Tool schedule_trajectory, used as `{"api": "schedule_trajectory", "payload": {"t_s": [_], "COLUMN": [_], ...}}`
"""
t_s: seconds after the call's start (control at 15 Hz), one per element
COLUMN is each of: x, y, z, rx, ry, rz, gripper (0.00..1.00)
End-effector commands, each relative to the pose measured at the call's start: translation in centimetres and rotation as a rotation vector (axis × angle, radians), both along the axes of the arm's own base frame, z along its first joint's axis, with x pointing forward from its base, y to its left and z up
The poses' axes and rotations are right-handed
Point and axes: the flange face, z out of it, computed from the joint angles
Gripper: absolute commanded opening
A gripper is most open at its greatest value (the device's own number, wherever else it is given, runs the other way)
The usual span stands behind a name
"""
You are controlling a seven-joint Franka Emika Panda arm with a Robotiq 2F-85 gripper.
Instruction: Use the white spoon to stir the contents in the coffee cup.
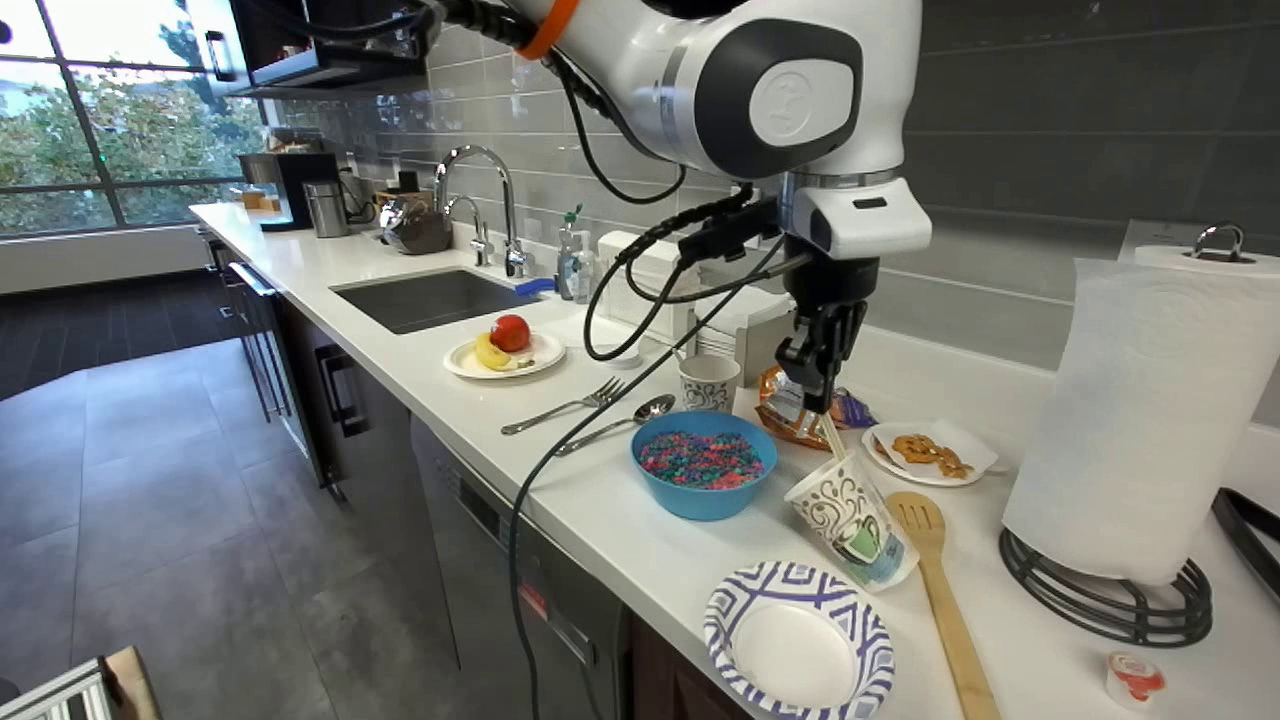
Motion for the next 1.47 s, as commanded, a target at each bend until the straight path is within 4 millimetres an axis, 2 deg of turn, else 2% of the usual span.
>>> {"api": "schedule_trajectory", "payload": {"t_s": [0.0, 0.73, 1.4], "x": [0.6, -0.3, -0.9], "y": [-0.8, -3.2, -3.6], "z": [0.4, 1.0, 0.9], "rx": [-0.006, -0.023, -0.022], "ry": [-0.056, -0.050, -0.016], "rz": [-0.052, -0.208, -0.256], "gripper": [0.01, 0.01, 0.01]}}
